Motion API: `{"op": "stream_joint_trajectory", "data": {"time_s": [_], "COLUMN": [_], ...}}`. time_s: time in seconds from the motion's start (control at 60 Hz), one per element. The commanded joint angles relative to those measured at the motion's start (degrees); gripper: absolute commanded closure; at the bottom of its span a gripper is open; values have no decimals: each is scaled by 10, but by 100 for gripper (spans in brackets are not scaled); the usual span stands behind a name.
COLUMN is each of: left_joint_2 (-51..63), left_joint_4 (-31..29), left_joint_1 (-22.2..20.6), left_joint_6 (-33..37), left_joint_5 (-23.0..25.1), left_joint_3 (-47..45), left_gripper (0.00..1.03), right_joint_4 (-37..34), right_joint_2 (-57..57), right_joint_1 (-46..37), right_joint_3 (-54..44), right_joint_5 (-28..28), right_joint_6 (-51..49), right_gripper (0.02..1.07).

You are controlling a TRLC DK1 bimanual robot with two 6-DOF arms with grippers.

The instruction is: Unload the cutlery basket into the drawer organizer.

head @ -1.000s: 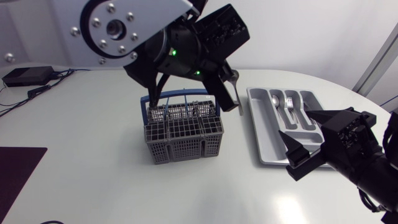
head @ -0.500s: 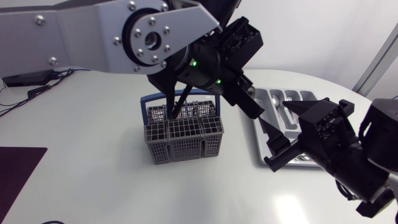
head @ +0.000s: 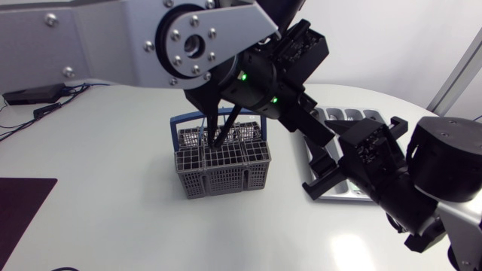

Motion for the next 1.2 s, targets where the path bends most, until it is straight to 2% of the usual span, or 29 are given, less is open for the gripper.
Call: {"op": "stream_joint_trajectory", "data": {"time_s": [0.0, 0.1, 0.433, 0.533, 0.617, 0.733, 0.833, 0.9, 1.183], "left_joint_2": [8, 7, 10, 10, 11, 11, 12, 12, 13], "left_joint_4": [-7, -8, -8, -9, -9, -9, -9, -9, -8], "left_joint_1": [-2, -2, 0, 1, 1, 1, 1, 1, 0], "left_joint_6": [-15, -19, -20, -19, -19, -19, -19, -19, -18], "left_joint_5": [3, 3, 3, 3, 3, 3, 3, 3, 3], "left_joint_3": [20, 19, 14, 14, 13, 13, 11, 6, 5], "left_gripper": [100, 100, 100, 100, 100, 100, 100, 100, 100], "right_joint_4": [18, 20, 32, 32, 32, 32, 31, 28, 22], "right_joint_2": [11, 16, 22, 24, 24, 25, 24, 24, 24], "right_joint_1": [6, 6, 16, 19, 18, 18, 18, 18, 22], "right_joint_3": [4, 3, 0, -1, -3, -3, -3, -4, -9], "right_joint_5": [7, 7, 22, 25, 26, 29, 32, 32, 32], "right_joint_6": [-10, -10, -18, -19, -19, -20, -22, -23, -26], "right_gripper": [59, 65, 71, 80, 81, 88, 89, 97, 101]}}
